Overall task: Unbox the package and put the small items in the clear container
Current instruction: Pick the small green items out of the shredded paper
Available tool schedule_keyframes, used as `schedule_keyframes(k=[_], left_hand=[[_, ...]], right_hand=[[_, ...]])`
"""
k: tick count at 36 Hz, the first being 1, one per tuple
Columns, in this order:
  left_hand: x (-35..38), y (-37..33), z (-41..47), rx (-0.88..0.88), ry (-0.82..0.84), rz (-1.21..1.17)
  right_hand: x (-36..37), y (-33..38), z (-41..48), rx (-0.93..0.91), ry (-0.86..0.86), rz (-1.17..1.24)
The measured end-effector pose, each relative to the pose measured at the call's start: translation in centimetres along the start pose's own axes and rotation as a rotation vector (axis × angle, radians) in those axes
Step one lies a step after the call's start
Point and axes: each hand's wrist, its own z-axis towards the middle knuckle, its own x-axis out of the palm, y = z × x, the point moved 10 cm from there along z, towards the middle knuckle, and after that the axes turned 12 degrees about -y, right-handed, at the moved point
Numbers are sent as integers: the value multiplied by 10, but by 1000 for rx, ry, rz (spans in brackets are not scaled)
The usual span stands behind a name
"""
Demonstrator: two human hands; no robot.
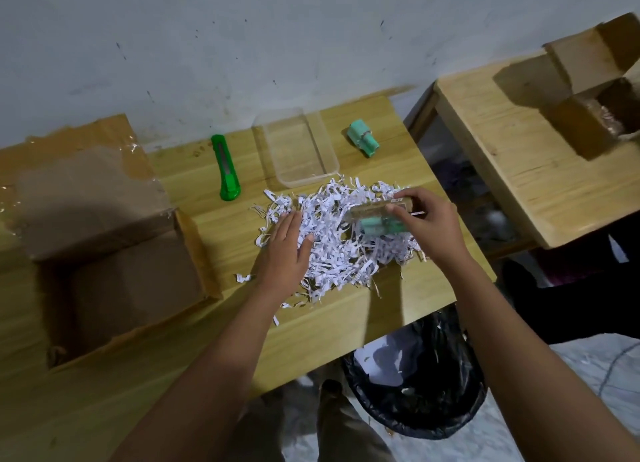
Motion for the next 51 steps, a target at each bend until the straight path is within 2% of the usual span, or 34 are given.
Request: schedule_keyframes(k=[12, 21, 29, 33, 36, 43, 47, 51], left_hand=[[2, 0, 1, 0, -17, 25], [2, 2, 2, 5, -24, 27], [2, 3, 1, 17, -84, 10], [-1, 3, 0, 24, -115, -8], [-4, 3, 1, 20, -143, -60], [-19, -5, 3, 71, -252, -127], [-34, -8, 2, 119, -372, -15], [-45, 21, 4, -204, -408, 42]], right_hand=[[-52, -28, -1, 263, -296, 365], [-38, -53, 19, 539, -545, 606], [9, -74, 73, 697, -571, 641], [23, -87, 96, 730, -560, 578], [33, -93, 111, 721, -458, 462], [36, -84, 124, 456, -263, 75], [26, -73, 108, 311, -205, -11], [4, -77, 79, 212, -254, -82]])
